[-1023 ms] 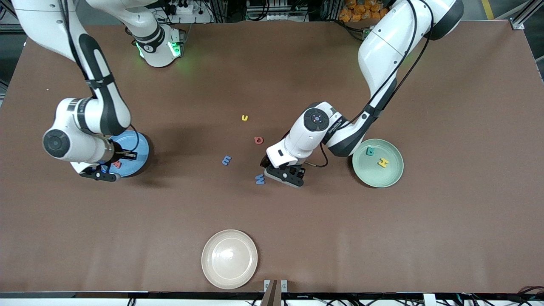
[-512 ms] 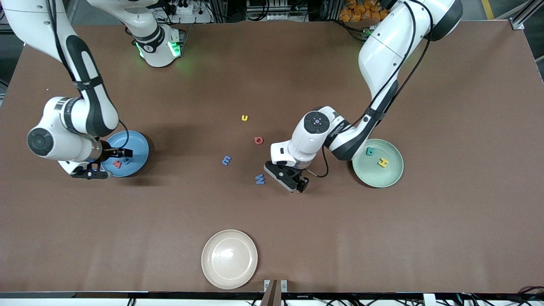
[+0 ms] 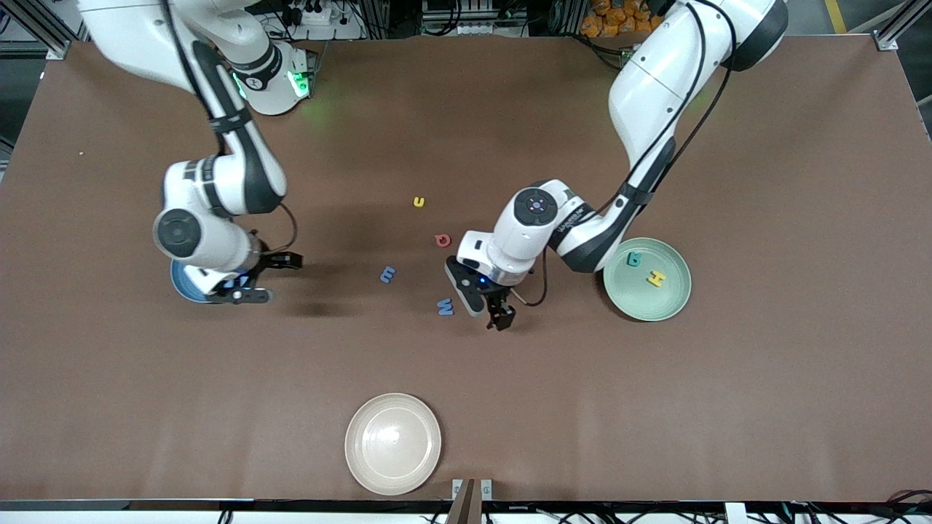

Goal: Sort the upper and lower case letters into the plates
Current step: 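Grasp the blue M with the left gripper while the right gripper reaches the 3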

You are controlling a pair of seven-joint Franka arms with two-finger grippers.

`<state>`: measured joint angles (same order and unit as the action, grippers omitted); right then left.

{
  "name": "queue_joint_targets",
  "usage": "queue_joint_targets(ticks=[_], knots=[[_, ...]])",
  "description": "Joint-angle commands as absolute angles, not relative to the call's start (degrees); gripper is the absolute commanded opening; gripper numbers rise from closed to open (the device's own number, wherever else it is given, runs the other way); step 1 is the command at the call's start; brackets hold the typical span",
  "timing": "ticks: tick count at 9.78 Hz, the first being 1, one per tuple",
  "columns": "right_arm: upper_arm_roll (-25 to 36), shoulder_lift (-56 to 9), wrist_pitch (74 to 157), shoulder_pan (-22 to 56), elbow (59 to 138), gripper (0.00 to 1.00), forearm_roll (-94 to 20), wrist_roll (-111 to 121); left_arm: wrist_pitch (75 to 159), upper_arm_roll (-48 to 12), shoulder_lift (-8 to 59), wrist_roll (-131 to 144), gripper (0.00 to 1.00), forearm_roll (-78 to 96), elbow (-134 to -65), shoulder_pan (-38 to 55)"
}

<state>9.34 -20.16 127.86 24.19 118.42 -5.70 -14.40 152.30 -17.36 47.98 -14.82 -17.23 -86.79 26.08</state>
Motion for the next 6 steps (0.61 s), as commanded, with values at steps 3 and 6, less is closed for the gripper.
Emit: queue_joint_targets(ticks=[3,6], knots=[[9.8,-18.6,129.1,32.7,120.8,1.0,-10.1,-20.9,154.2,-17.6,55.8,-13.7,1.0,-17.2,-77.4,32.1],[9.9,-19.5,130.8,28.4,120.6,1.0,-10.0,-16.1,157.9,-17.2,57.2,-13.8,1.0,-17.1,-76.7,32.6]])
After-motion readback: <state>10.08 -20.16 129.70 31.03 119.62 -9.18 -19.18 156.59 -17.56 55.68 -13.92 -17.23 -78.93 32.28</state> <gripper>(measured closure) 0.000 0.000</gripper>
